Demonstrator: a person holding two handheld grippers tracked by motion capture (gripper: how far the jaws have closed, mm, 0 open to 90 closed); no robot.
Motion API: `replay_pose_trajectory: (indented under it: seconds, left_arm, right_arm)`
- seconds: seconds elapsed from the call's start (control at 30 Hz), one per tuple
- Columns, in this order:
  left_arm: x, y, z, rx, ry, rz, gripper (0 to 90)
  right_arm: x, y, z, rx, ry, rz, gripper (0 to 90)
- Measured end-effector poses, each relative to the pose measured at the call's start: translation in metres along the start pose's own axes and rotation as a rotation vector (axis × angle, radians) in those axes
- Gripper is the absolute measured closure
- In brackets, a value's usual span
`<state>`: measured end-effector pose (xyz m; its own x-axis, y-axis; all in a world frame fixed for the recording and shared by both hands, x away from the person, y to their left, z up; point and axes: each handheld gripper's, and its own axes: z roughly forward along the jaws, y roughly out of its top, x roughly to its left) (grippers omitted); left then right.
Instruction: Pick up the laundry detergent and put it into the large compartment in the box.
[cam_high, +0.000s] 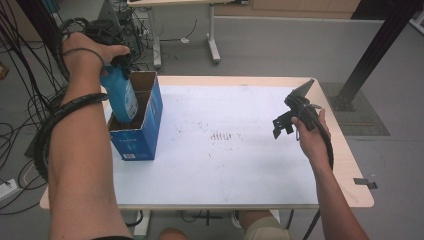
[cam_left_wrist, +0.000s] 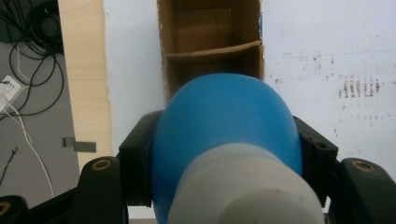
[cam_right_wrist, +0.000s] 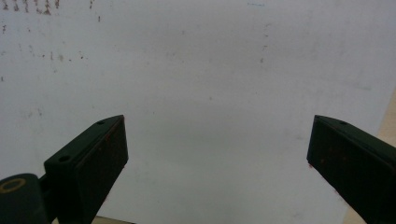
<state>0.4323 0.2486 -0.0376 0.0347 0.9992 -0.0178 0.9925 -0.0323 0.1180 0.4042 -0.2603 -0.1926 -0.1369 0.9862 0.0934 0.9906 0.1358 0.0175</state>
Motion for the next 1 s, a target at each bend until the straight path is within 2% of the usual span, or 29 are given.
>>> replay_pose_trajectory:
  seconds: [0.3,0.5,0.7,1.0]
  left_arm:
    - [-0.003,0.000,0.031,0.019,-0.001,0.006,37.7]
    - [-0.008,0.000,0.052,0.035,0.014,0.013,37.7]
    - [-0.005,-0.002,0.074,0.042,0.006,-0.004,37.7]
    - [-0.008,-0.002,0.095,0.054,0.016,0.000,37.7]
  right_arm:
    - [-0.001,-0.001,0.001,-0.001,-0.001,0.007,5.3]
    - [0.000,-0.001,0.002,0.001,-0.004,0.004,5.3]
    - [-0.002,-0.001,0.002,0.001,-0.006,0.008,5.3]
    - [-0.002,-0.002,0.003,0.000,-0.009,0.005,5.4]
